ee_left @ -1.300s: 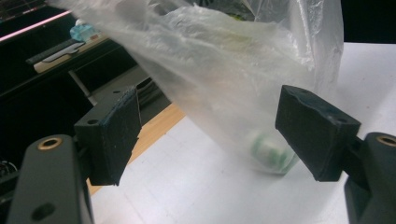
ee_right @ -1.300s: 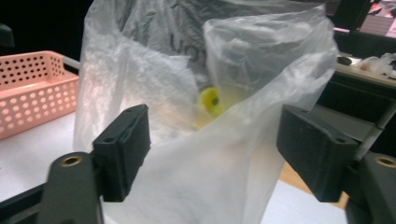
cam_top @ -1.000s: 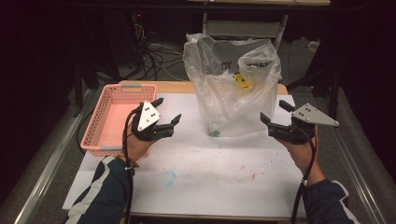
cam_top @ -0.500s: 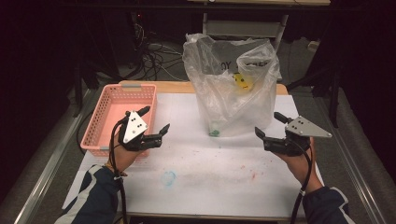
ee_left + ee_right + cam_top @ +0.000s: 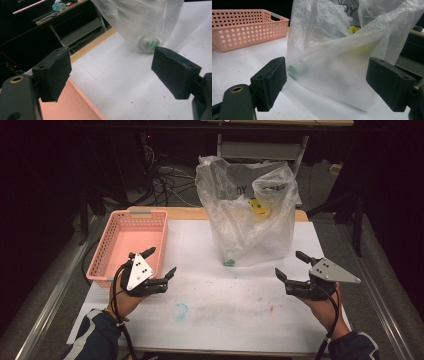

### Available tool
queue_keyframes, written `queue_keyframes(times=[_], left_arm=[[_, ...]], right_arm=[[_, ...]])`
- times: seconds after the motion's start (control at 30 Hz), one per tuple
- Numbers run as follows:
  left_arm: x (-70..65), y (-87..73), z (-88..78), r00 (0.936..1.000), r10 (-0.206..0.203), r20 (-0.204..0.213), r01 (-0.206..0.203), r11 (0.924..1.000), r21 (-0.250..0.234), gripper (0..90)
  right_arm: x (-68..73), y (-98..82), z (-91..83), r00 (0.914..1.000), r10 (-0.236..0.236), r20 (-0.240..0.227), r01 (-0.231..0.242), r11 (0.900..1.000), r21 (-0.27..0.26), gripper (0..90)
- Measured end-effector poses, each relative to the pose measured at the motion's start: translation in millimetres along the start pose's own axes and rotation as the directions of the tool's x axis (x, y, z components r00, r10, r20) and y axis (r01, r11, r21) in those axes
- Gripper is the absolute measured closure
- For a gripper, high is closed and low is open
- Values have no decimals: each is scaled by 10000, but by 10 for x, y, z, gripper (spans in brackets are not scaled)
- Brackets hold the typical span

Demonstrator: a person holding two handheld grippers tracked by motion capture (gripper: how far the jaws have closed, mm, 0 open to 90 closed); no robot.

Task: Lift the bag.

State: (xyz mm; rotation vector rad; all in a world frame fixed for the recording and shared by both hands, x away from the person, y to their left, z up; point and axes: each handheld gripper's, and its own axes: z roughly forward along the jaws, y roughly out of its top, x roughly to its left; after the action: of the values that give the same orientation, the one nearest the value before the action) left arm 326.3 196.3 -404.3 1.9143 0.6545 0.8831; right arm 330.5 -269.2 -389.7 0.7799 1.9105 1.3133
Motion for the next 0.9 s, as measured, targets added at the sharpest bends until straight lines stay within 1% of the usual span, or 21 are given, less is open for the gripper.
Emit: queue_keyframes(times=[0.17,0.23,0.3,0.4,0.5,0.57,0.6,0.67,0.73,0.77,0.87,0.9], left_arm=[[-40,-71,-61,10000,24,37,-25,9999,154,160],[-47,-100,-76,10000,-62,66,61,9997,218,160],[-65,-134,-100,9999,-89,120,86,9997,207,160],[-96,-189,-137,9998,-20,217,12,9993,365,160],[-121,-254,-187,9998,1,191,-10,9988,495,160],[-127,-294,-217,9998,-101,177,91,9983,579,160],[-132,-317,-228,9996,-184,200,171,9979,631,160],[-160,-366,-249,9996,-203,214,185,9968,781,160],[-198,-408,-273,9997,1,230,-23,9954,953,160],[-216,-428,-286,9998,35,211,-57,9945,1042,160],[-261,-505,-317,9993,-179,332,137,9926,1210,160],[-277,-525,-320,9990,-177,400,124,9914,1302,160]], right_arm=[[18,-69,-75,10000,67,-32,-67,10000,-5,174],[39,-104,-87,9998,114,-142,-113,9999,56,174],[67,-145,-99,9998,46,-194,-43,9999,121,174],[117,-216,-121,9995,58,-296,-52,9998,214,174],[172,-284,-136,9990,-91,-448,106,9994,339,173],[210,-323,-141,9985,-101,-543,122,9992,384,172],[231,-345,-143,9981,-71,-605,96,9991,411,173],[272,-378,-143,9975,-241,-663,278,9981,548,172],[299,-403,-159,9965,-251,-796,292,9983,506,173],[313,-413,-165,9967,-191,-793,236,9982,559,172],[354,-444,-177,9956,-195,-912,253,9977,629,171],[366,-453,-179,9952,-190,-957,254,9975,663,169]])
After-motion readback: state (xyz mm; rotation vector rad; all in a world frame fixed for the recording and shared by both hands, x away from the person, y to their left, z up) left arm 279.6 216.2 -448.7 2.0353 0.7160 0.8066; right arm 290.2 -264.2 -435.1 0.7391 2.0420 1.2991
